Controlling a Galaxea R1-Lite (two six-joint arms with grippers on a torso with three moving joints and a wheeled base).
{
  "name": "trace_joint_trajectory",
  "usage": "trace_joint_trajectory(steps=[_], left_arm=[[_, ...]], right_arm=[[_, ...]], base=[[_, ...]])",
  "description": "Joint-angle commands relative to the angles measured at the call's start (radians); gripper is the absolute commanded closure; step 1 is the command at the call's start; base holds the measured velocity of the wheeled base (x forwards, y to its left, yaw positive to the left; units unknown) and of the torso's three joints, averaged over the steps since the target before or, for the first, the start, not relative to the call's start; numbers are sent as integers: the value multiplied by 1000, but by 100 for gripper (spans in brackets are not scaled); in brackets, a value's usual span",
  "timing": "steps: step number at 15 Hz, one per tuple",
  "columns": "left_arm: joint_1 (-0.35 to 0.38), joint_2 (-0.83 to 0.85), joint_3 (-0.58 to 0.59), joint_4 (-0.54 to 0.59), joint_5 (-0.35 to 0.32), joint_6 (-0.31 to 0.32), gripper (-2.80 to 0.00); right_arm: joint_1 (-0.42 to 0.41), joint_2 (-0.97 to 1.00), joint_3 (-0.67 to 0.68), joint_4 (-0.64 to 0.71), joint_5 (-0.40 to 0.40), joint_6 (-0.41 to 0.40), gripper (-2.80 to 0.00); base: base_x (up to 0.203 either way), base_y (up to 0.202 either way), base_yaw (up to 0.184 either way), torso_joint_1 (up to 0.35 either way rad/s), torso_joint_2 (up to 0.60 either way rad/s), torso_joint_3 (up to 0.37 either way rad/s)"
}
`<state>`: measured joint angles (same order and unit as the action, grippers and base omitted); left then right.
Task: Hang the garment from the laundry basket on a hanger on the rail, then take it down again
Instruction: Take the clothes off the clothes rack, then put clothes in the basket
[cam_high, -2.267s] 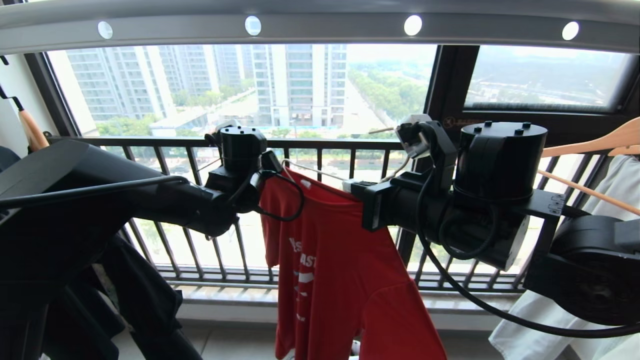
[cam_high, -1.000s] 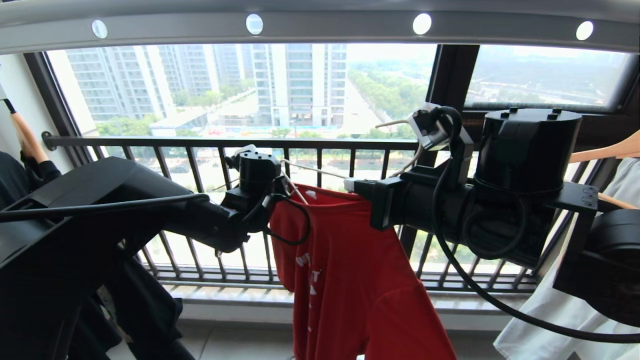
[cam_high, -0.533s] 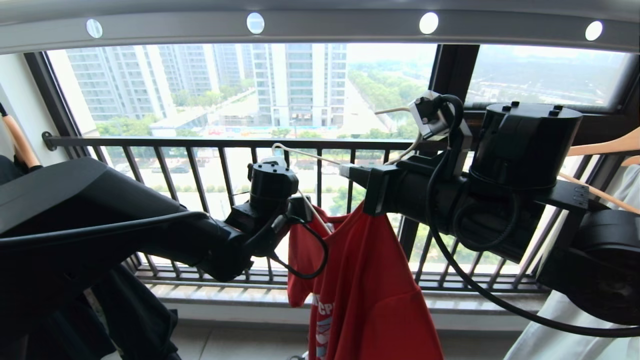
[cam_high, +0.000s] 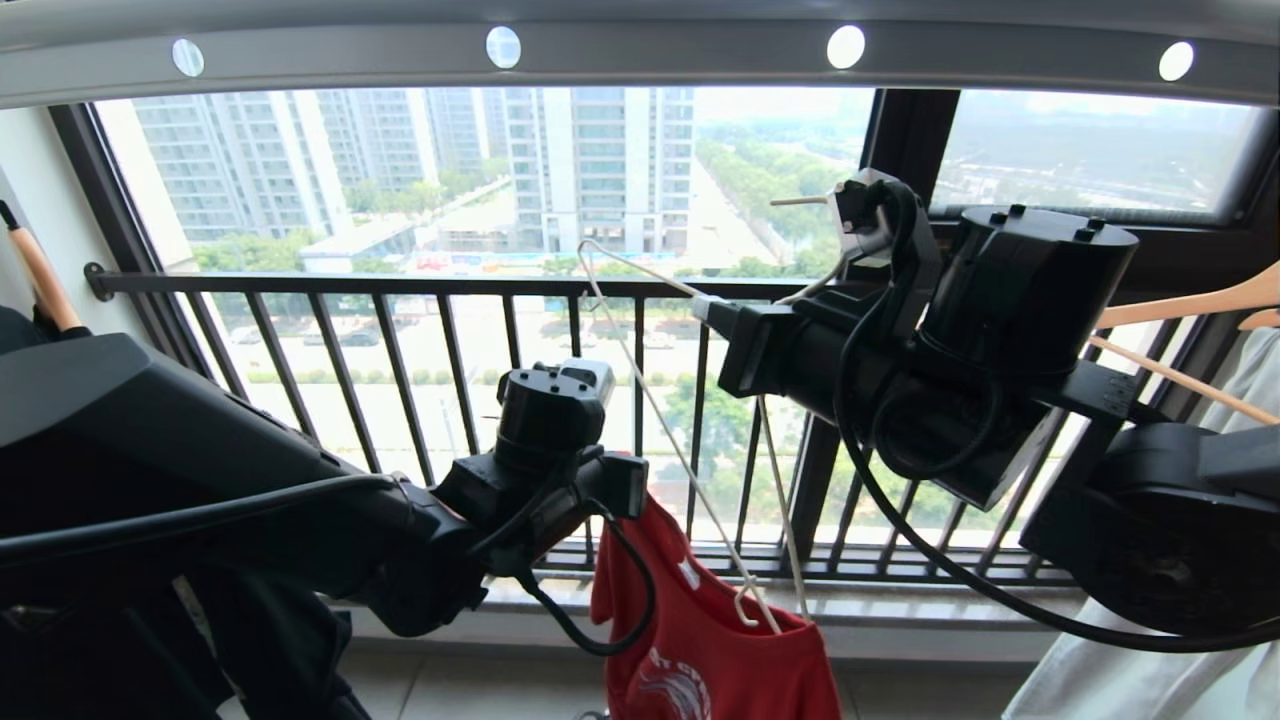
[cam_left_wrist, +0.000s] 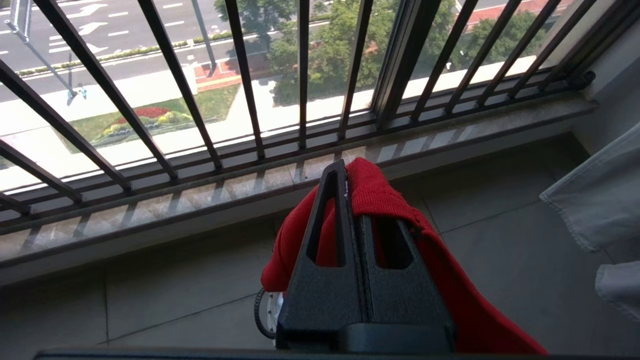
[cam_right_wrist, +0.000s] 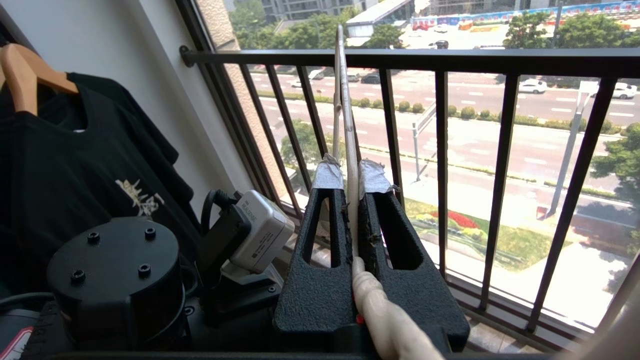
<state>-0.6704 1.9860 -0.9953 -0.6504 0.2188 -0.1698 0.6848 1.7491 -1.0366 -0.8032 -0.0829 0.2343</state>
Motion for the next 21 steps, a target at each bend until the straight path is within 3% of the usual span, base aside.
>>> trace_joint_trajectory(steps=[1,8,21], left_arm=[[-3,-15,3,-8,-12,-5,0],[-5,27,-6,-12,-13,-26,0],[-6,247,-33,-126,21,-9,0]], right_arm=[[-22,4,-11,-5,-1,-2,0],[-110,7,-14,-4,-21,-163,0],[-123,-2,-5,1,-23,-196,0]], base=[[0,0,0,0,0,0],[0,0,0,0,0,0],[0,0,0,0,0,0]])
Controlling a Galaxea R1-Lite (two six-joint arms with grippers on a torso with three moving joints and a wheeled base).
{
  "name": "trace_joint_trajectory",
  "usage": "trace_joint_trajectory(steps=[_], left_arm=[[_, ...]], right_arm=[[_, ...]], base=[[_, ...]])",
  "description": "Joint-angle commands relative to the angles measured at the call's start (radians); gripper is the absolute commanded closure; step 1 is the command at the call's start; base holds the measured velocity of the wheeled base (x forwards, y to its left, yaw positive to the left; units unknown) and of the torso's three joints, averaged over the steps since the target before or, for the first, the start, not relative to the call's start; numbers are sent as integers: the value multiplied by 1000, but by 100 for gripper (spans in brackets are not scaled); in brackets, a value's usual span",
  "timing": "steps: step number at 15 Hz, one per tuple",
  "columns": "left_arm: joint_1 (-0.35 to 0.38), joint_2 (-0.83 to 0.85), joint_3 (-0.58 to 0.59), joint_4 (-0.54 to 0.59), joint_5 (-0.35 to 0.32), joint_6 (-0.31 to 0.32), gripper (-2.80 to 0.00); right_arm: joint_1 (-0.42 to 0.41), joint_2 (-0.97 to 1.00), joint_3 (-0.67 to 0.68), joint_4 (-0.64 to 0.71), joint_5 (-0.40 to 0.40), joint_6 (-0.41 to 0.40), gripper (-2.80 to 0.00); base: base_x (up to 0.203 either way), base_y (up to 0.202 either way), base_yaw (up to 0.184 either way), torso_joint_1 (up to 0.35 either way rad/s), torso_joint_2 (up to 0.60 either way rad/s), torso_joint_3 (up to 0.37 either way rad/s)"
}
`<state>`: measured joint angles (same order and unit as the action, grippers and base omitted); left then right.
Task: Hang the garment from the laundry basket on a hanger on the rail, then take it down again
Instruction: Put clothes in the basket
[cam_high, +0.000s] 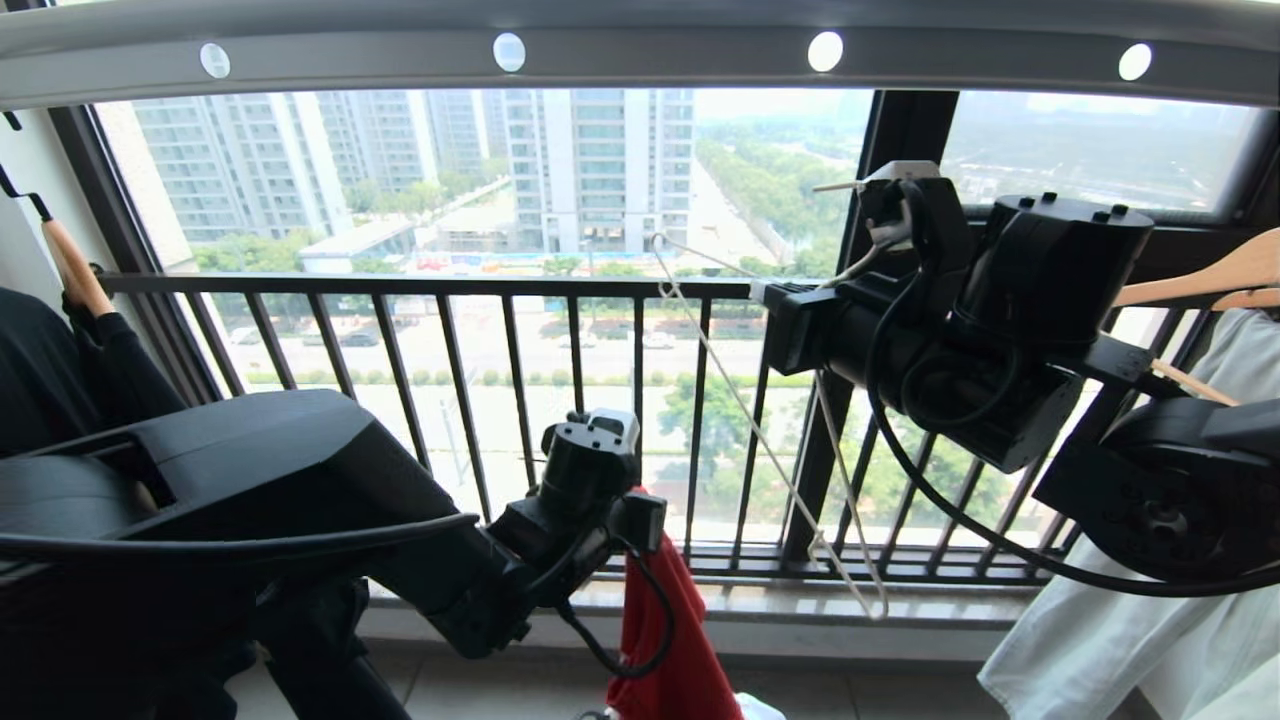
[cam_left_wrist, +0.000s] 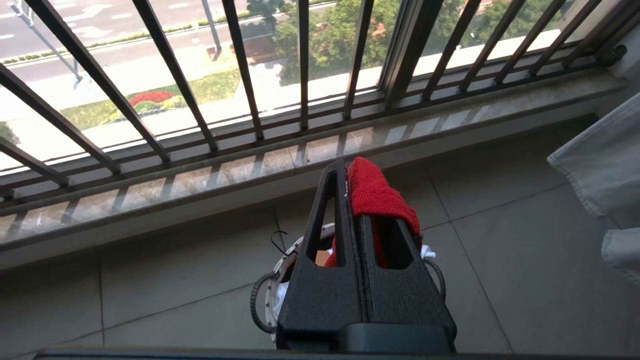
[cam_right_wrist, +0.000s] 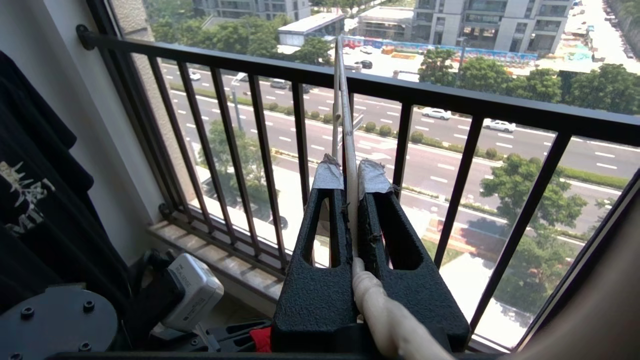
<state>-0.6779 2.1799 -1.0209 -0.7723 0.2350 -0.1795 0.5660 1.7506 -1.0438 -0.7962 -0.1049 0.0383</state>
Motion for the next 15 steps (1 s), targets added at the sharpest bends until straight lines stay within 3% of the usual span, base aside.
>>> trace_joint_trajectory(steps=[1,10,11,15], left_arm=[[0,63,-11,-5,17,3,0],[-25,116,-8,-5,37,34,0],[-26,117,-10,-5,47,35,-280],[-28,113,-8,-5,52,46,-280]], right_arm=[[-5,-3,2,-6,-1,0,0],[-5,-8,7,-6,1,0,0],[-5,-11,8,-6,1,0,0],[-5,-11,7,-6,1,0,0]], base=[[0,0,0,0,0,0],[0,0,0,0,0,0],[0,0,0,0,0,0],[0,0,0,0,0,0]])
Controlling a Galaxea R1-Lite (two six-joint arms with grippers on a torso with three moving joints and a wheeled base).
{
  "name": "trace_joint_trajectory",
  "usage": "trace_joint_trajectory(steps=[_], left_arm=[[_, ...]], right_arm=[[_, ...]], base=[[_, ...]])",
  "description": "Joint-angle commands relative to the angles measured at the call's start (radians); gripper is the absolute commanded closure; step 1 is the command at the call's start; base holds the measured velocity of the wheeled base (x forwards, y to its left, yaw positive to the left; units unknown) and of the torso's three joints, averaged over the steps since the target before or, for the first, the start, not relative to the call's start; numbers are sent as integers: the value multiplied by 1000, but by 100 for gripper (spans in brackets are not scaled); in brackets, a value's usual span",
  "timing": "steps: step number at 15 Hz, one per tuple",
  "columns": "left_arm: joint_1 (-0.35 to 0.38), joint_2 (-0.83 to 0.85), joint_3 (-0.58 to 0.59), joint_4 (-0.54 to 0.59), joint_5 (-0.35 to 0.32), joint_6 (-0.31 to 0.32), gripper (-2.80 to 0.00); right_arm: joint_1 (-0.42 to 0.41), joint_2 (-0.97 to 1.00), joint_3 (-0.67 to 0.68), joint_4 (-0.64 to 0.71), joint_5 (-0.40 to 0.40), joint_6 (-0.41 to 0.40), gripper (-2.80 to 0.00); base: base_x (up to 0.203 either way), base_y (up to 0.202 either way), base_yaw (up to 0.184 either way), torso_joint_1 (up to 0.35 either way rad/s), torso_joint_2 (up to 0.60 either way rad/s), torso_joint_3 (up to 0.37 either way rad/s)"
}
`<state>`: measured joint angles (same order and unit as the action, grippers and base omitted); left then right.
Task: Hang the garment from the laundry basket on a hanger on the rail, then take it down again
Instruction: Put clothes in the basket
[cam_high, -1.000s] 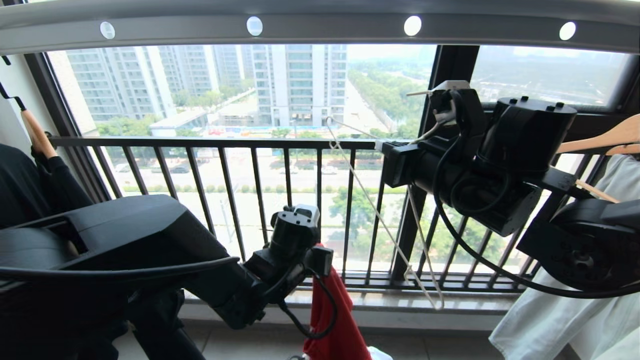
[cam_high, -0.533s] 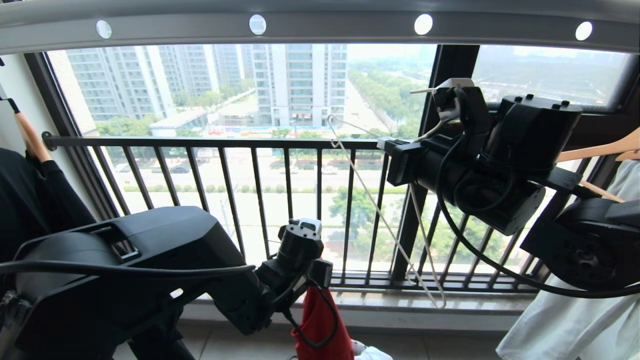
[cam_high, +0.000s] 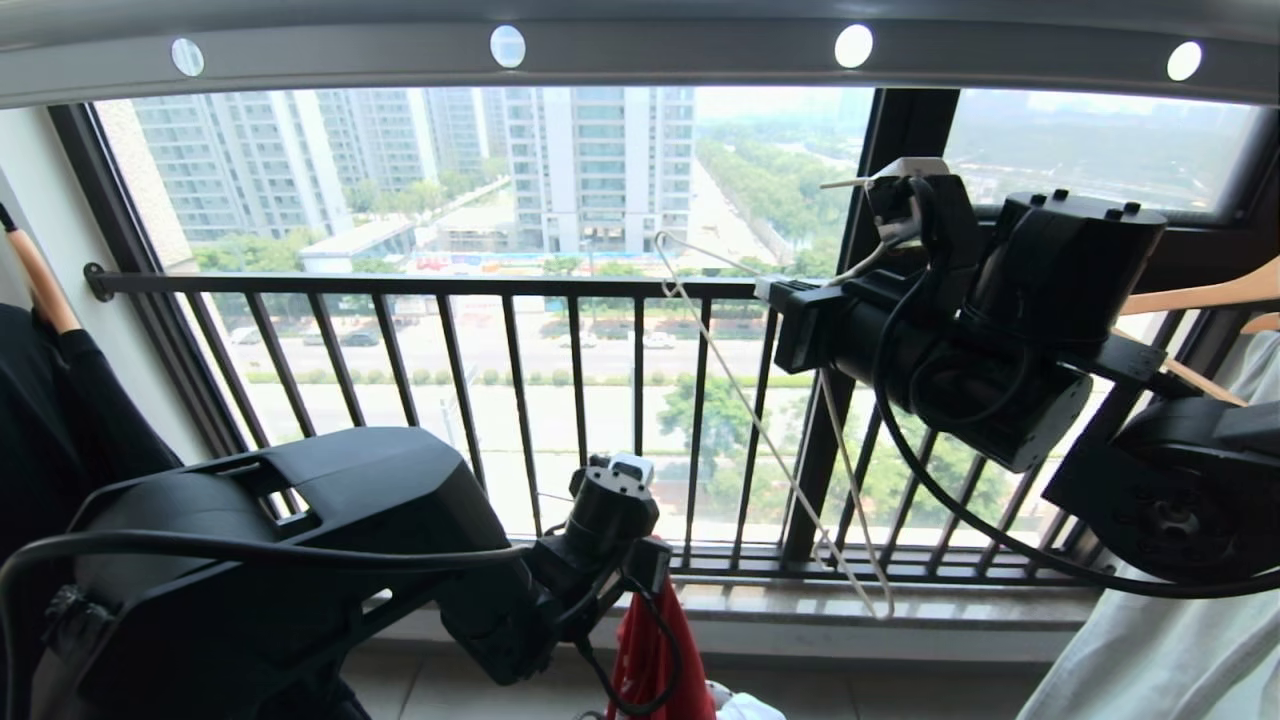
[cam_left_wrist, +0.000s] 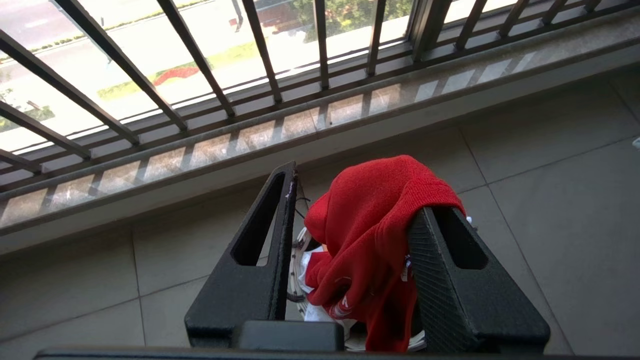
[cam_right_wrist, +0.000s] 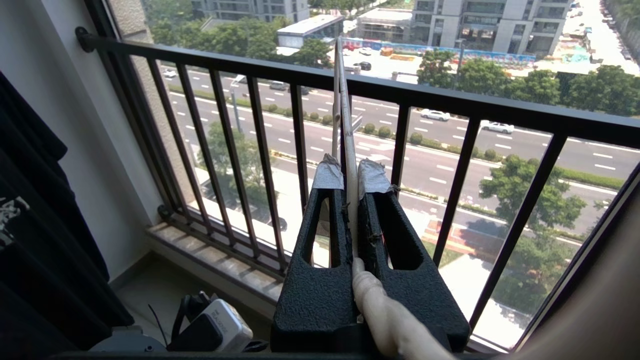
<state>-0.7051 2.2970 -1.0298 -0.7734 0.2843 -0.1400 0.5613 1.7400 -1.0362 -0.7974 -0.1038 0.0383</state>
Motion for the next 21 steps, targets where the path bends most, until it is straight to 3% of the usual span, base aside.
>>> trace_joint_trajectory(steps=[1,6,8,13,17,21], left_arm=[[-1,-11,4,-4,3,19,-280],[-2,-89,55,55,-1,91,-280],[-2,-97,21,208,-3,83,-280],[-1,-48,-87,411,-3,22,-280],[1,-22,-228,671,-3,-96,-280],[4,0,-309,795,-2,-168,-280]], right_arm=[[0,0,-1,-5,0,0,0],[1,6,-1,-3,0,0,0],[0,6,-1,-3,1,1,0],[2,7,1,-2,1,0,0],[2,6,2,-3,1,0,0],[0,9,-1,-3,1,2,0]], base=[[0,0,0,0,0,0],[0,0,0,0,0,0],[0,0,0,0,0,0],[0,0,0,0,0,0],[0,0,0,0,0,0],[0,0,0,0,0,0]])
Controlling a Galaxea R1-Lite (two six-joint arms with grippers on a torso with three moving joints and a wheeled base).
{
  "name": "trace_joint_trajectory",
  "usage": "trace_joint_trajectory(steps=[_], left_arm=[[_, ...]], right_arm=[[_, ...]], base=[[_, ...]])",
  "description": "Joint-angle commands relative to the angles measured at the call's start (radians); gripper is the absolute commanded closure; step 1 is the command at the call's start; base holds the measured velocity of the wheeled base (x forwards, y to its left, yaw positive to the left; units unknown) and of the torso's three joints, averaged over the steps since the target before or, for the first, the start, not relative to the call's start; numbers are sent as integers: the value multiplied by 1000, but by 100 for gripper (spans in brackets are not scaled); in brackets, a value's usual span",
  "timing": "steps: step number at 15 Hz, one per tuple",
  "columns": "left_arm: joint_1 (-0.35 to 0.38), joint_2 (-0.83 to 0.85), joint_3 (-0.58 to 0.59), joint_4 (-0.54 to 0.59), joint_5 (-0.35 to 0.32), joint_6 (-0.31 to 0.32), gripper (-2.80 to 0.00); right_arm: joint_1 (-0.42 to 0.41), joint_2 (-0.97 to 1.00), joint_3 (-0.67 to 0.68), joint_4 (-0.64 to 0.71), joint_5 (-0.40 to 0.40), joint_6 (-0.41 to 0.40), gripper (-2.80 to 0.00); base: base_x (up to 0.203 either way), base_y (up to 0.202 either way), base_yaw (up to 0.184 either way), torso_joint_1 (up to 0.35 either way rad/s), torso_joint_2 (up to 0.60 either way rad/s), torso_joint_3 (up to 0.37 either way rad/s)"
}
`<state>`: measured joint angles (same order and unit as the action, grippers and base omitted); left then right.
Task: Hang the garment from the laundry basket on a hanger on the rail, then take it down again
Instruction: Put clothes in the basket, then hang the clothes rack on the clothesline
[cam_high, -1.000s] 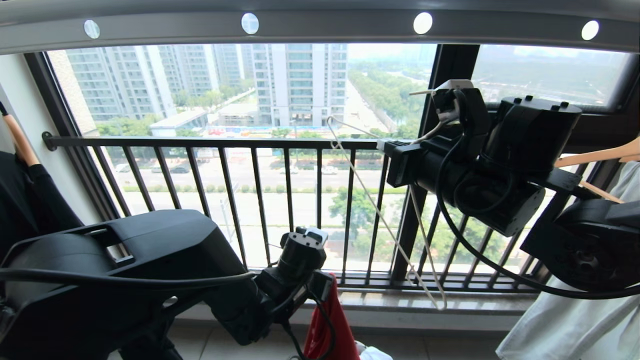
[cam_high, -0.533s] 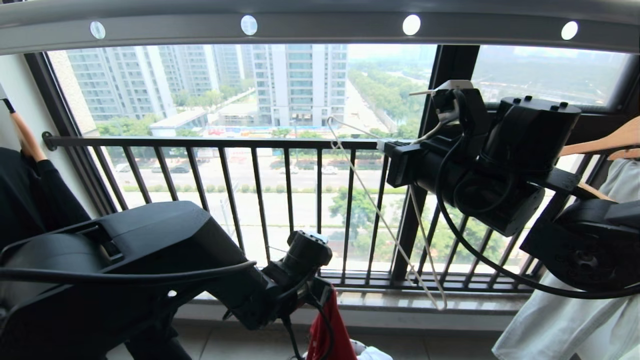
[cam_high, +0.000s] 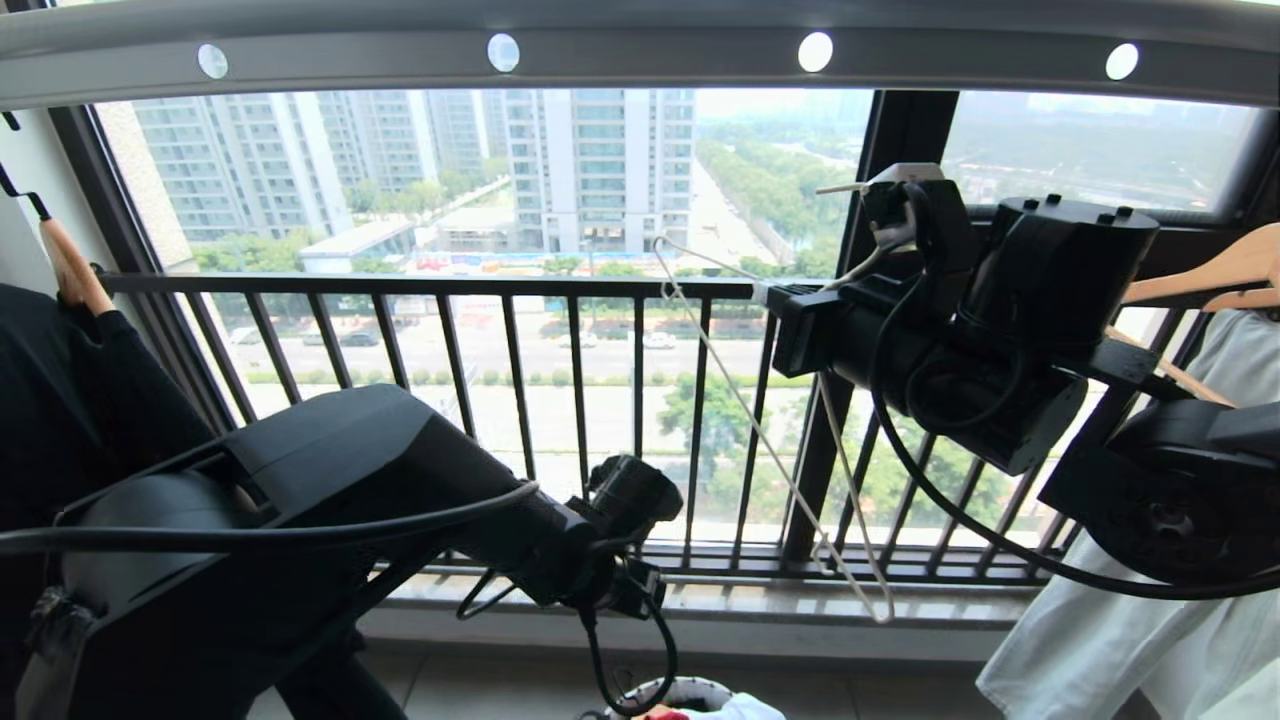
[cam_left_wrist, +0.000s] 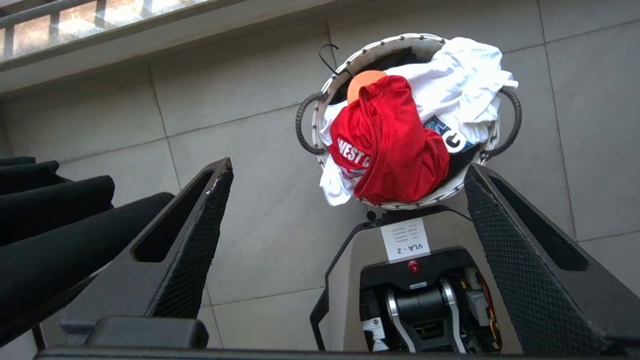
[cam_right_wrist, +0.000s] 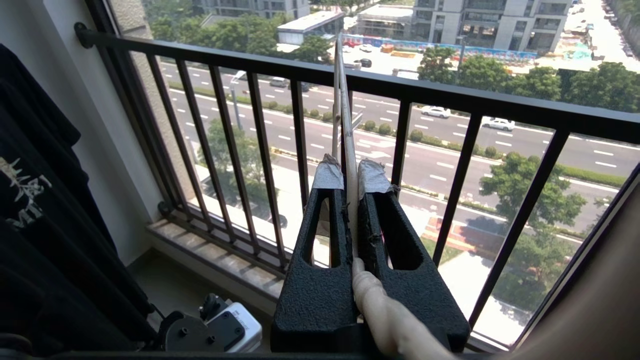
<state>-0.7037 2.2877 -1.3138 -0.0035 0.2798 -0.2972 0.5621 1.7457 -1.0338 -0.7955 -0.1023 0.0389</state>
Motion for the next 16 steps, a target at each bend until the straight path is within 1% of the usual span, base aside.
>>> trace_joint_trajectory(steps=[1,3,4,5,7,9,12,14,16], left_arm=[[4,-6,-25,36,2,-14,-280],[3,-35,-15,42,2,-13,-280],[2,-44,-8,43,2,-13,0],[3,-48,-5,45,5,-9,0],[4,-80,3,105,44,17,0],[7,-152,3,152,51,22,0],[11,-278,12,169,53,21,0],[35,-341,19,172,54,28,0],[47,-446,41,172,52,39,0]], right_arm=[[1,6,-2,-5,0,1,0],[1,9,-2,-5,0,1,0],[1,9,0,-5,0,1,0],[1,9,2,-5,0,1,0],[1,9,10,-5,3,0,0],[3,5,17,-7,3,-1,0],[9,3,34,-7,1,1,0],[20,-6,51,-9,-3,2,0],[19,-32,66,-10,-5,2,0]], base=[[0,0,0,0,0,0],[0,0,0,0,0,0],[0,0,0,0,0,0],[0,0,0,0,0,0],[0,0,0,0,0,0],[0,0,0,0,0,0],[0,0,0,0,0,0],[0,0,0,0,0,0],[0,0,0,0,0,0]])
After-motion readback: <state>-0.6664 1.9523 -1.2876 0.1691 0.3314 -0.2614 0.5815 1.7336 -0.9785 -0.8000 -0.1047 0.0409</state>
